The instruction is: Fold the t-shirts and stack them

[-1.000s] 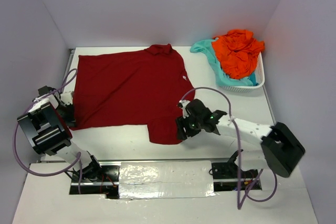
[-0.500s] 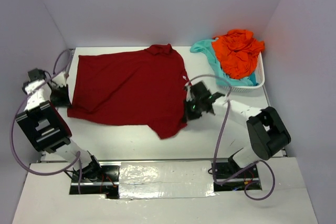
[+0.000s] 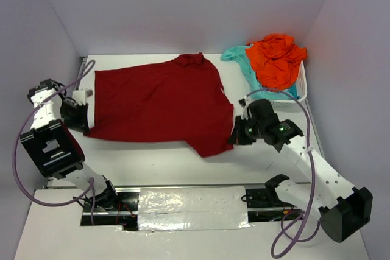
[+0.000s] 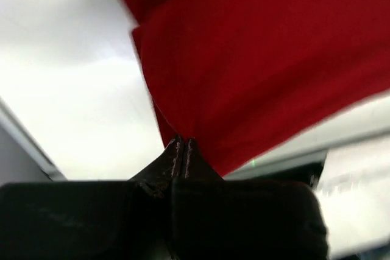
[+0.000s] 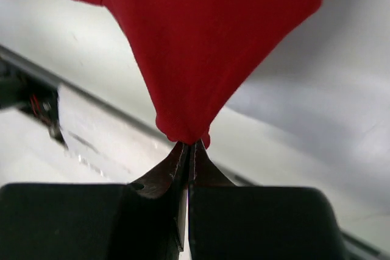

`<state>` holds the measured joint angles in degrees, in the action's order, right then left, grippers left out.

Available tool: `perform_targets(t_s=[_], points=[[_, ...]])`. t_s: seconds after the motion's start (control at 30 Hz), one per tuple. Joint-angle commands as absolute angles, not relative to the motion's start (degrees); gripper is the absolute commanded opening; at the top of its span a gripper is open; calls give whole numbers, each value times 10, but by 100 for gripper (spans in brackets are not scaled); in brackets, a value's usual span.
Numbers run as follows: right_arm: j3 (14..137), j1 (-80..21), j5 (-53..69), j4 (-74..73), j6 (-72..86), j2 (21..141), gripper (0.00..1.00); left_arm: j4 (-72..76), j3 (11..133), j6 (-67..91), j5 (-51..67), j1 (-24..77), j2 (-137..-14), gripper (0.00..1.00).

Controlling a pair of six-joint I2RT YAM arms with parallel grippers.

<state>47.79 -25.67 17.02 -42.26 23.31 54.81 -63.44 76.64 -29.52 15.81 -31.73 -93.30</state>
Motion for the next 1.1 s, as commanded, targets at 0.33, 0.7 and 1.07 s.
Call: perform_targets(t_s=[0.33, 0.7, 1.07], points=[[427, -373, 166, -522, 333, 508, 0, -720, 688, -392, 3, -321, -872, 0], [380, -372, 198, -479, 326, 533, 0, -747, 862, -441, 122, -343, -971, 45], [343, -364, 187, -413, 314, 586, 0, -443, 1220, -121, 141, -191, -1292, 47]])
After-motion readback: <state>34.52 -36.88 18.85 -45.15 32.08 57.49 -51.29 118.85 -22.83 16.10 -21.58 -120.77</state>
